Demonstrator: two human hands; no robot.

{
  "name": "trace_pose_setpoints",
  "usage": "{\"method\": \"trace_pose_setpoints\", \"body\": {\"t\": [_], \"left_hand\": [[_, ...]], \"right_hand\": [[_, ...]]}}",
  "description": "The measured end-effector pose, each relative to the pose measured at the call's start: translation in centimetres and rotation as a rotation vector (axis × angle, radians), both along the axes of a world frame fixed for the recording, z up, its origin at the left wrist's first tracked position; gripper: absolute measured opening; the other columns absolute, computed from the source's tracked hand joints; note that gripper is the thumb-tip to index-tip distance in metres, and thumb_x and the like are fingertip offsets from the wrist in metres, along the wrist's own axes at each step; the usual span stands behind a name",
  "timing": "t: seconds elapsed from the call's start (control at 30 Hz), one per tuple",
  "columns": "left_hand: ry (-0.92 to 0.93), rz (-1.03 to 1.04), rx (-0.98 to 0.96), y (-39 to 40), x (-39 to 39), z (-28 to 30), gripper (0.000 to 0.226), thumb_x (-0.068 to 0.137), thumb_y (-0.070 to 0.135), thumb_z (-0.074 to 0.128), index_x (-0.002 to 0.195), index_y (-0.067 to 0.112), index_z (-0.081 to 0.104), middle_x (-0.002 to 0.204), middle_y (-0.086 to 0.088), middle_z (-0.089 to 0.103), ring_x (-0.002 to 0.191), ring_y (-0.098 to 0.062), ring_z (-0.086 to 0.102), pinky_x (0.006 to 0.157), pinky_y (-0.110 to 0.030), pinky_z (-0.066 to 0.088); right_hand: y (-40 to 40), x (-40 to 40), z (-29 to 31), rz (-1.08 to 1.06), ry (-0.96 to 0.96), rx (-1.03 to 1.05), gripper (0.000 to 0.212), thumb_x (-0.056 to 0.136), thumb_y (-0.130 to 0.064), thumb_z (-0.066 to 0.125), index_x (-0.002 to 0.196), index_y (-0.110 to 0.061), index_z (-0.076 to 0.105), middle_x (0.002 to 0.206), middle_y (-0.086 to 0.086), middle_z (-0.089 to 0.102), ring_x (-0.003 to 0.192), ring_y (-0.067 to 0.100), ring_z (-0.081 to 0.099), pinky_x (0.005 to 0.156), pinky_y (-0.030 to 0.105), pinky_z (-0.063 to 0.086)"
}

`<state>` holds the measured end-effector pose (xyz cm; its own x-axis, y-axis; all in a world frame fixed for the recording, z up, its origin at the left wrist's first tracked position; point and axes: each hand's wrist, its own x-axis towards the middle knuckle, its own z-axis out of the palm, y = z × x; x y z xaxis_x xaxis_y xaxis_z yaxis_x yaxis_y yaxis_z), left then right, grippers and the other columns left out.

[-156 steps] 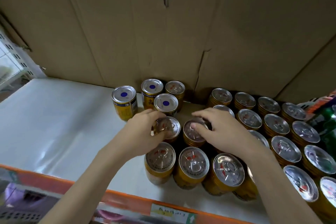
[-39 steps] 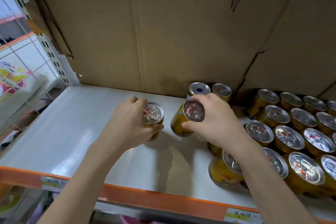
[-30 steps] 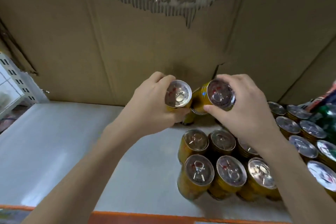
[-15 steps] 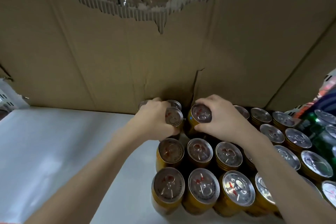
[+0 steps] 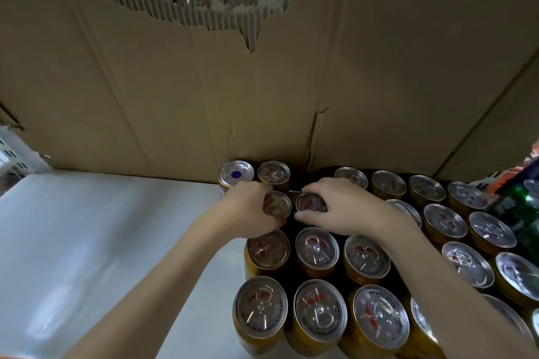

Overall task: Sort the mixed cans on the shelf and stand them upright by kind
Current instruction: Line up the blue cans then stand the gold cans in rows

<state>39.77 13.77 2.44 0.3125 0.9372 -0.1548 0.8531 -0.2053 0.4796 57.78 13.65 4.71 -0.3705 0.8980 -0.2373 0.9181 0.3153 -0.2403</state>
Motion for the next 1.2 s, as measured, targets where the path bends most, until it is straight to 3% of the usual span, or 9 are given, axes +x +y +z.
{"method": "trace_pose_setpoints", "body": {"t": [0.2, 0.33, 0.4, 0.57, 0.73, 0.83, 1.03, 1.1, 1.2], "left_hand": [[-0.093, 0.009, 0.075, -0.3, -0.3, -1.2, 0.025, 0.078, 0.034, 0.066, 0.093, 0.015, 0.059, 0.088, -0.002, 0.063, 0.081, -0.020, 0.060, 0.067, -0.033, 0.050], [-0.198, 0.014, 0.090, -0.8, -0.8, -1.6, 0.036, 0.082, 0.043, 0.063, 0.112, 0.024, 0.055, 0.097, 0.006, 0.064, 0.090, -0.013, 0.059, 0.073, -0.024, 0.046], [-0.236, 0.108, 0.112, -1.1, -1.6, -1.2, 0.044, 0.083, 0.048, 0.061, 0.121, 0.027, 0.051, 0.101, 0.008, 0.064, 0.091, -0.010, 0.060, 0.077, -0.024, 0.047], [-0.267, 0.423, 0.324, 0.5, -5.4, -0.6, 0.036, 0.079, 0.035, 0.070, 0.109, 0.017, 0.059, 0.102, -0.001, 0.062, 0.093, -0.020, 0.061, 0.077, -0.033, 0.049], [-0.139, 0.262, 0.192, 2.7, -6.8, -2.6, 0.089, 0.068, 0.029, 0.082, 0.141, 0.016, 0.032, 0.132, -0.011, 0.043, 0.120, -0.029, 0.045, 0.091, -0.029, 0.037], [-0.186, 0.185, 0.198, 4.3, -6.3, -4.7, 0.102, 0.058, 0.030, 0.088, 0.141, 0.012, 0.031, 0.128, -0.013, 0.049, 0.117, -0.030, 0.049, 0.094, -0.033, 0.040], [-0.498, 0.285, 0.252, 3.8, -5.1, -6.8, 0.100, 0.056, 0.025, 0.090, 0.131, 0.003, 0.026, 0.120, 0.000, 0.053, 0.103, -0.024, 0.058, 0.076, -0.026, 0.045], [-0.542, 0.342, 0.175, 3.6, -5.5, -7.8, 0.098, 0.058, 0.023, 0.089, 0.130, 0.003, 0.026, 0.123, -0.002, 0.054, 0.110, -0.023, 0.055, 0.077, -0.019, 0.040], [-0.523, 0.361, 0.104, 3.3, -6.1, -9.0, 0.083, 0.058, 0.030, 0.088, 0.123, 0.006, 0.043, 0.120, -0.007, 0.060, 0.111, -0.024, 0.056, 0.086, -0.029, 0.044]], "right_hand": [[-0.7, -0.6, -1.0, -0.039, -0.010, 0.095, 0.055, 0.088, -0.049, 0.053, 0.132, -0.018, 0.047, 0.124, 0.004, 0.051, 0.113, 0.020, 0.048, 0.094, 0.035, 0.043], [-0.2, -0.2, -0.7, -0.051, 0.039, 0.058, 0.060, 0.089, -0.052, 0.050, 0.138, -0.018, 0.043, 0.133, 0.005, 0.049, 0.122, 0.020, 0.045, 0.100, 0.033, 0.039], [0.4, 0.0, 0.0, -0.084, 0.076, 0.063, 0.063, 0.090, -0.053, 0.048, 0.142, -0.019, 0.036, 0.141, 0.003, 0.044, 0.129, 0.019, 0.040, 0.103, 0.032, 0.035], [3.0, -2.1, 1.5, -0.153, 0.101, 0.109, 0.059, 0.092, -0.047, 0.049, 0.142, -0.019, 0.036, 0.138, 0.005, 0.046, 0.119, 0.022, 0.048, 0.096, 0.034, 0.041], [5.0, -6.1, -0.1, -0.213, 0.077, 0.036, 0.051, 0.082, -0.050, 0.064, 0.110, -0.010, 0.050, 0.112, 0.010, 0.055, 0.103, 0.027, 0.056, 0.074, 0.032, 0.045], [5.1, -7.8, -1.3, -0.287, 0.072, 0.047, 0.064, 0.079, -0.046, 0.069, 0.119, -0.004, 0.041, 0.121, 0.015, 0.050, 0.110, 0.033, 0.052, 0.079, 0.034, 0.042], [4.9, -8.3, -2.1, -0.385, 0.164, 0.157, 0.056, 0.075, -0.034, 0.072, 0.113, -0.004, 0.044, 0.115, 0.015, 0.053, 0.106, 0.032, 0.052, 0.073, 0.028, 0.035], [4.8, -8.5, -2.3, -0.396, 0.181, 0.188, 0.053, 0.074, -0.033, 0.072, 0.111, -0.005, 0.046, 0.112, 0.014, 0.055, 0.104, 0.032, 0.053, 0.072, 0.028, 0.034], [4.6, -8.7, -2.3, -0.403, 0.187, 0.217, 0.053, 0.073, -0.032, 0.072, 0.111, -0.006, 0.048, 0.112, 0.013, 0.056, 0.105, 0.032, 0.053, 0.073, 0.029, 0.035]]}}
